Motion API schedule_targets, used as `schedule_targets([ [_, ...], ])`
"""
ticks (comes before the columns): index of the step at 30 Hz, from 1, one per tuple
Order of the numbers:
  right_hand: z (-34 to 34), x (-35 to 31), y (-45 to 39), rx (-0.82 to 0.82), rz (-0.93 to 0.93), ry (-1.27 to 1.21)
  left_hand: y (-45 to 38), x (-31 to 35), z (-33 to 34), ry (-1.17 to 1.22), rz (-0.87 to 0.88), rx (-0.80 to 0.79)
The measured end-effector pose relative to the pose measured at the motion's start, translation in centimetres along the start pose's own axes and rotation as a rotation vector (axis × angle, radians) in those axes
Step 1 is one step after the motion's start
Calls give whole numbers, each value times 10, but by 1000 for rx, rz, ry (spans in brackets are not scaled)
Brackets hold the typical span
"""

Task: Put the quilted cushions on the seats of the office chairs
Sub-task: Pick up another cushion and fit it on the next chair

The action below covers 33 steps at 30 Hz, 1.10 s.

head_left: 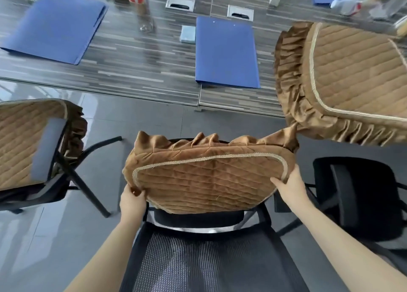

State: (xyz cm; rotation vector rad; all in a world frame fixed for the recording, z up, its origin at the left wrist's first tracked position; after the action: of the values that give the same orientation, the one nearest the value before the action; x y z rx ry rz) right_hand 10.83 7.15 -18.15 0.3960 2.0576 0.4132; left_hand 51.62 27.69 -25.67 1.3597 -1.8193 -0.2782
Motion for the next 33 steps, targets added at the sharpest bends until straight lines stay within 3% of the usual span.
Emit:
schedule_targets([
  [6,40,17,-47,6,-16,162,-29,-17,34,-73,-105,34],
  [11,66,24,-85,74,-39,243,-36,8,62,-122,-20,144],
  [18,126,33,-133,17,-255,452,-82,15,109,-164,143,172],
  [25,176,38,-196,-46,-357,388,-123,-4,121,-240,260,205],
  [28,181,55,-225,-48,-229,400,-154,-32,123,-251,71,231],
  [31,171,96,-231,-15,77,440,-173,-53,139,-263,-127,96],
  [33,164,132,-221,-87,252,522,-176,-62,149,-308,-169,31],
])
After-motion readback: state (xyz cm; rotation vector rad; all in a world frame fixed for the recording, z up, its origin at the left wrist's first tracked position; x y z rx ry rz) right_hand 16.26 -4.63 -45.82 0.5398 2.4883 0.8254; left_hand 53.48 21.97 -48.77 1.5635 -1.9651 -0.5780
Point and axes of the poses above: each hand's wrist, its own y-axis away from the middle knuckle, its own z-axis out of the palm, x = y × z, the point moved 7 cm from there along -y, towards the middle knuckle, and after that the axes turned 15 degrees about -y, right-handed, at the moved point
